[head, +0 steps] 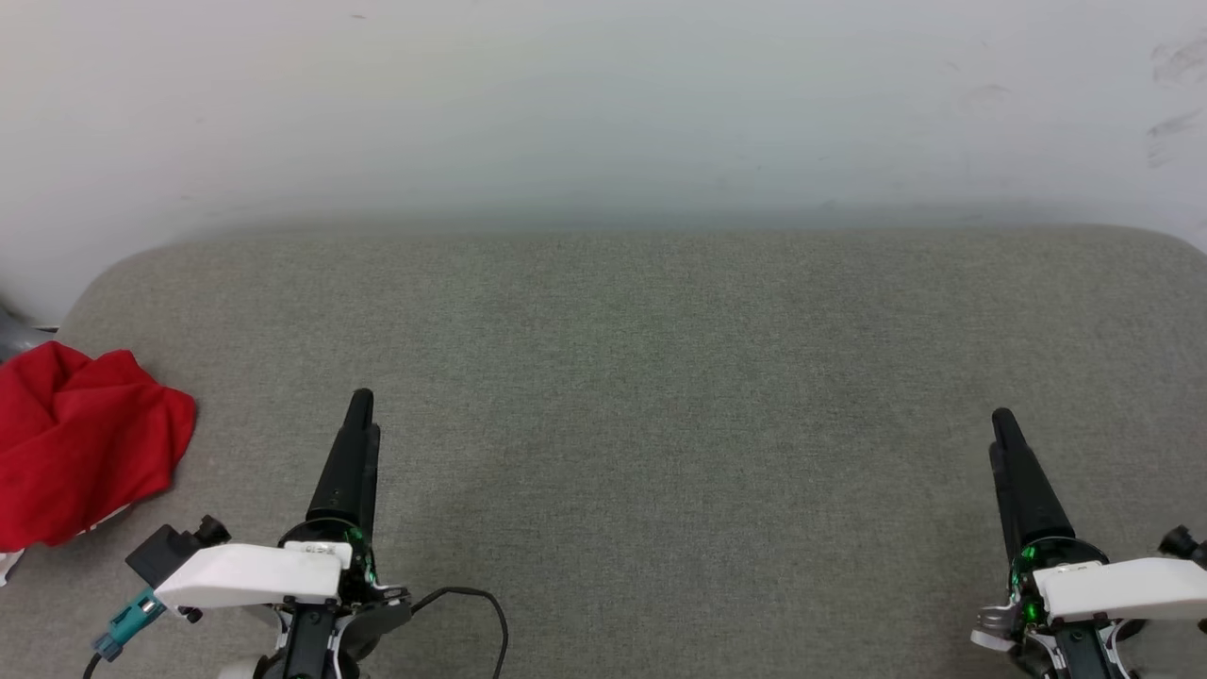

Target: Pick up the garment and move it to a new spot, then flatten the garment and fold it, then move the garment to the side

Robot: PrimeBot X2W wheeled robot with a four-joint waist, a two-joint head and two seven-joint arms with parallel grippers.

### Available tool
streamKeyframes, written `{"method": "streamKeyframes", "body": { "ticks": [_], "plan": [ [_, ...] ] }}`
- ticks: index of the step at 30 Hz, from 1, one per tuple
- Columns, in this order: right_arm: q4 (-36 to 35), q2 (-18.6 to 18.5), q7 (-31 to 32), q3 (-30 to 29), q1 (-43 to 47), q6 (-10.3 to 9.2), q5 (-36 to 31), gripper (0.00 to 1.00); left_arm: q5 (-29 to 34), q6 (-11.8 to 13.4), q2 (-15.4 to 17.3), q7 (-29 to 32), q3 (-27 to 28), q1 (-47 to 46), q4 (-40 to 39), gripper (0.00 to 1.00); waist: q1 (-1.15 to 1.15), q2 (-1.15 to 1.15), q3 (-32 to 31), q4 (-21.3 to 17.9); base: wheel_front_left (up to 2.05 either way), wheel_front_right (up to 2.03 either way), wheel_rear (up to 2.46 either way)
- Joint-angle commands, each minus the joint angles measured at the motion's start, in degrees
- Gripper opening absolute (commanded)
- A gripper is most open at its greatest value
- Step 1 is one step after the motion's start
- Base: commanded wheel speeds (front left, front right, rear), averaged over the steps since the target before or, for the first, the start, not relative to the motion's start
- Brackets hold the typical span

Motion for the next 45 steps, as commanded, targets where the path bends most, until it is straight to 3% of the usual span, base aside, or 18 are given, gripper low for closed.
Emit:
{"method": "streamKeyframes", "body": {
  "ticks": [1,11,22,33,45],
  "plan": [
    [-1.8,-0.6,-0.7,-0.4,-0.6,0.01,-4.9,1.0,3.7,0.0,0.6,-0.8,-0.3,-0.2,-1.5,1.0,0.0,0.0,-0.1,0.0,0.0,0.0,0.0],
    [-4.7,0.5,-1.5,-1.5,0.4,0.01,-26.2,1.0,24.6,0.0,0.1,-2.9,-0.2,0.8,-2.1,1.0,0.0,0.0,-0.2,0.1,0.0,0.0,0.0],
    [-7.6,0.8,-0.7,-0.9,1.2,0.0,-41.2,1.0,43.3,1.2,0.1,-5.1,0.5,1.6,-2.7,1.0,0.0,0.0,-0.2,0.4,0.0,0.0,0.0],
    [-9.9,0.8,0.9,-1.0,2.2,0.0,-52.0,1.0,55.3,3.3,2.2,-6.9,-1.2,1.9,-3.8,1.0,0.0,0.0,-0.2,0.7,0.0,0.0,0.0],
    [-11.6,1.0,1.8,-1.0,3.2,0.0,-60.1,1.0,63.0,5.4,4.0,-8.7,-4.2,2.8,-4.1,1.0,0.0,0.0,-0.5,0.7,0.0,0.0,0.0]
  ]
}}
